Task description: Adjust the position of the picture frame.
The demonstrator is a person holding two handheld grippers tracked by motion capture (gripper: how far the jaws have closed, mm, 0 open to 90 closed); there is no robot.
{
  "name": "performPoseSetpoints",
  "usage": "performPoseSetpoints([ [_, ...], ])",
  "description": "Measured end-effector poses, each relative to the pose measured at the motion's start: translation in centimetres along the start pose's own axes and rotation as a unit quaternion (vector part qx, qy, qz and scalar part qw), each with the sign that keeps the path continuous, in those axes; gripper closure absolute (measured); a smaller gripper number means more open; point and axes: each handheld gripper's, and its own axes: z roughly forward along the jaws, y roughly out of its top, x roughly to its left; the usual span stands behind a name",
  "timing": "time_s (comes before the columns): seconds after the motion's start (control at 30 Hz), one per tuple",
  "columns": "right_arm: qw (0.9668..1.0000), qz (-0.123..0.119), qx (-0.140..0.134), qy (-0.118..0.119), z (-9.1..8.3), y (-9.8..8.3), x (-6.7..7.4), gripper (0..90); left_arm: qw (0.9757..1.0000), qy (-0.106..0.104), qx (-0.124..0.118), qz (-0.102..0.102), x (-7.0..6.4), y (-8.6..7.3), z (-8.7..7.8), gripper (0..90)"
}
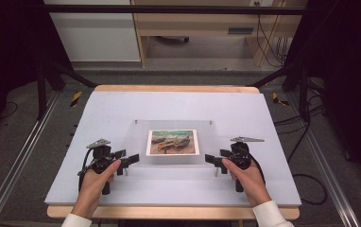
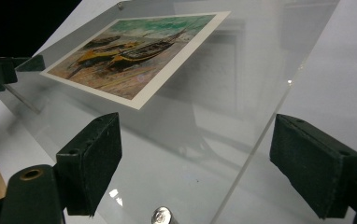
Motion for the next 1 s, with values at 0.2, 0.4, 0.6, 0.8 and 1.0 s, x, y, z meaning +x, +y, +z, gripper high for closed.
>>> performPoseSetpoints([
  [0.2,0.9999,0.004,0.005,0.013,0.18,-0.03,0.0,17.4,1.0,0.0,0.0,0.0,0.01,0.01,-0.01,18.4],
  [0.4,0.9999,0.006,0.006,0.013,0.22,0.02,-0.06,18.3,1.0,-0.004,0.005,0.004,0.17,0.11,-0.1,19.1],
  [0.6,0.9999,0.007,0.007,0.013,0.19,0.07,-0.06,18.9,1.0,-0.008,0.005,0.0,0.26,0.15,-0.2,21.2],
  [0.8,0.9999,0.004,0.007,0.012,0.17,0.07,-0.05,19.0,1.0,-0.004,0.007,0.003,0.18,0.19,-0.25,21.4],
  [1.0,0.9999,-0.001,0.007,0.011,0.07,0.07,0.03,19.1,0.9999,-0.002,0.009,0.005,0.0,0.26,-0.31,21.4],
])
